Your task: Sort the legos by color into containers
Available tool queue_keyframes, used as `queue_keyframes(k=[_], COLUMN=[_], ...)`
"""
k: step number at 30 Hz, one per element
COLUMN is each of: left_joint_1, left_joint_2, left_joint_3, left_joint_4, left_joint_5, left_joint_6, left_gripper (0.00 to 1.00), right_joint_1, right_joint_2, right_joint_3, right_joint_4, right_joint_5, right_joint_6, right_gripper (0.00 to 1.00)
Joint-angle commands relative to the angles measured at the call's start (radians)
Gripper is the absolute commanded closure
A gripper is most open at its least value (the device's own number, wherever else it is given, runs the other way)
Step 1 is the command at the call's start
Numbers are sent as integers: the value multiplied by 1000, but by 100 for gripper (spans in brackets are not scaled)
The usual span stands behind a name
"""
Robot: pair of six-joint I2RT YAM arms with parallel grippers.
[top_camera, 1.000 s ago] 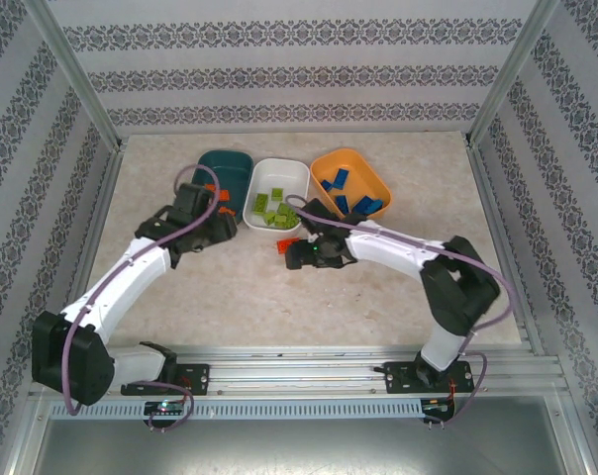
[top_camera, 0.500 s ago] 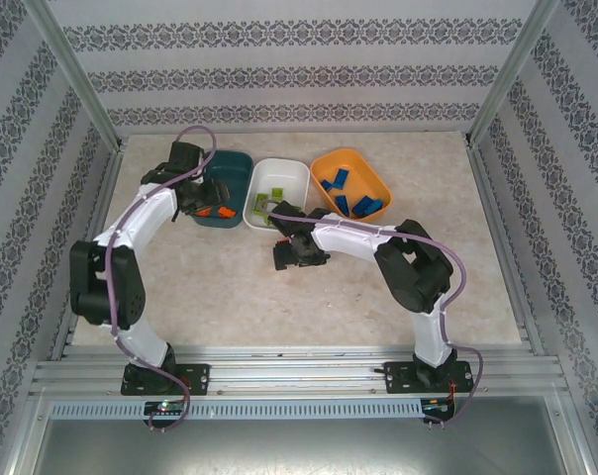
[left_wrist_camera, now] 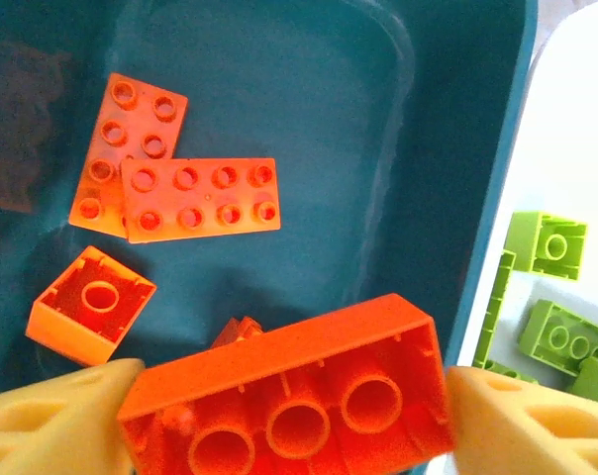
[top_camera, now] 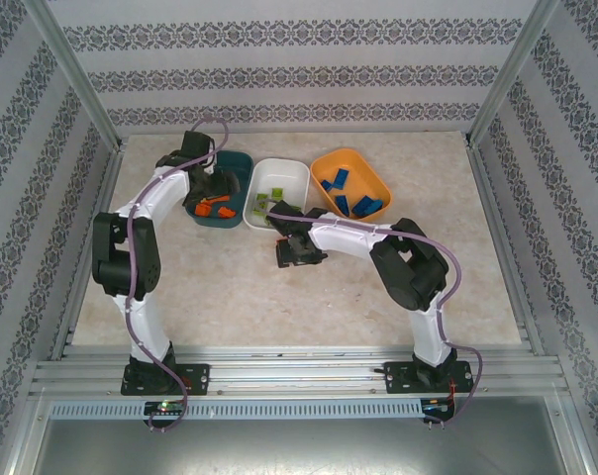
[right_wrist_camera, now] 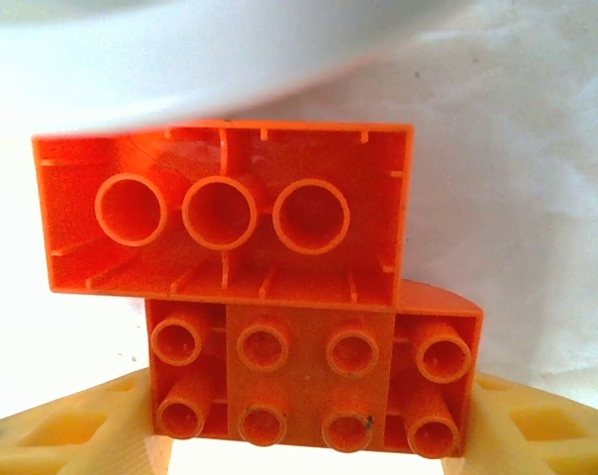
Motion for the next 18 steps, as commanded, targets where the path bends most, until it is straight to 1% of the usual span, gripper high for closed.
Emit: queue_keyframes(k=[1, 7, 11, 15, 18], left_joint_1=[24, 31, 38, 37, 38], left_joint_2=[-15, -88, -199, -386, -557], left_joint_3=[21, 5, -27, -135, -252], left_joint_4=[-33, -43, -44, -16, 8], left_joint_5=[23, 28, 45, 53, 76], left_joint_6=[2, -8, -35, -62, -86], left_gripper=[0, 0, 0, 0, 0], right_joint_1=[17, 35, 35, 26, 13], right_joint_2=[-85, -207, -254, -197, -105], right_joint_3=[-43, -85, -70, 47, 184], right_joint_4=[9, 22, 99, 137, 145], right_joint_5=[0, -27, -89, -140, -160], right_joint_6=[4, 7, 1, -19, -39], right_gripper=[45, 45, 44, 44, 43])
